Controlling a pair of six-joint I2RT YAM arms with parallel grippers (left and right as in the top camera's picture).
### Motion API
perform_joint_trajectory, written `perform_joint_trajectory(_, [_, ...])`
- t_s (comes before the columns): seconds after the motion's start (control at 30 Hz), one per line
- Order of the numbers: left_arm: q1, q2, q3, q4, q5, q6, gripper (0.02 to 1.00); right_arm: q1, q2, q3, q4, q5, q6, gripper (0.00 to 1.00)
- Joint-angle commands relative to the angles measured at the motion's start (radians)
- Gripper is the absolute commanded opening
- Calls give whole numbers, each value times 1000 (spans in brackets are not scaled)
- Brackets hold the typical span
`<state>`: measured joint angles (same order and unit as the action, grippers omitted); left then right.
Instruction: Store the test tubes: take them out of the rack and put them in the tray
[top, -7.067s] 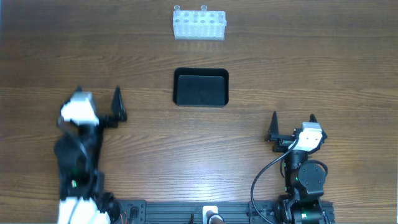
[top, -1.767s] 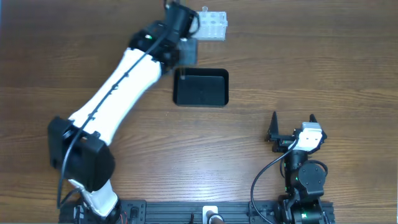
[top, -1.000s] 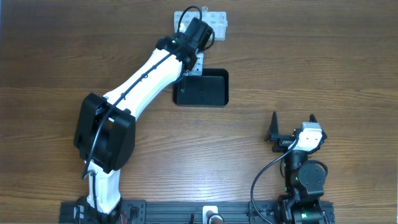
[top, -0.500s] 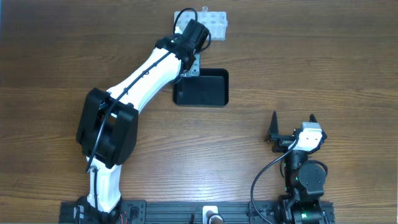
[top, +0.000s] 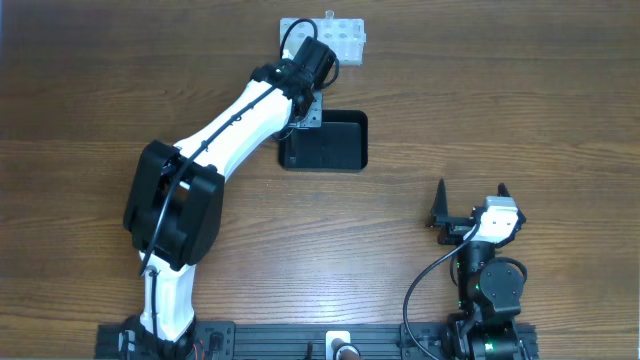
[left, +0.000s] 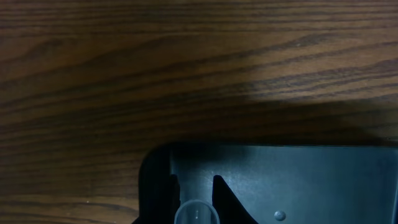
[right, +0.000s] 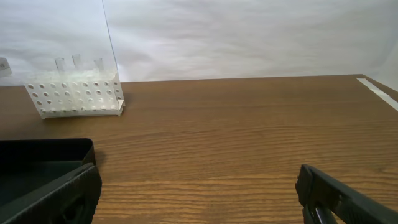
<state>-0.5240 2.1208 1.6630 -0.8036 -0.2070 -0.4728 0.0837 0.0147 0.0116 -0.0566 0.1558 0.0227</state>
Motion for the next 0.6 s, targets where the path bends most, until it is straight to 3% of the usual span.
perform_joint_trajectory(0.03, [13, 44, -9, 3, 29, -14, 102, -6, -7, -6, -3, -2, -2, 991])
perform_joint_trajectory(0.17, [21, 45, -9, 3, 35, -14, 130, -6, -7, -6, -3, -2, -2, 993])
perform_joint_trajectory(0.3, [26, 39, -9, 17, 35, -14, 220, -6, -7, -6, -3, -2, -2, 991])
perform_joint_trajectory(0.47, [26, -18, -9, 37, 34, -6, 524, -6, -7, -6, -3, -2, -2, 993])
perform_joint_trajectory(0.6, [26, -90, -9, 58, 14, -6, 538, -6, -7, -6, -3, -2, -2, 993])
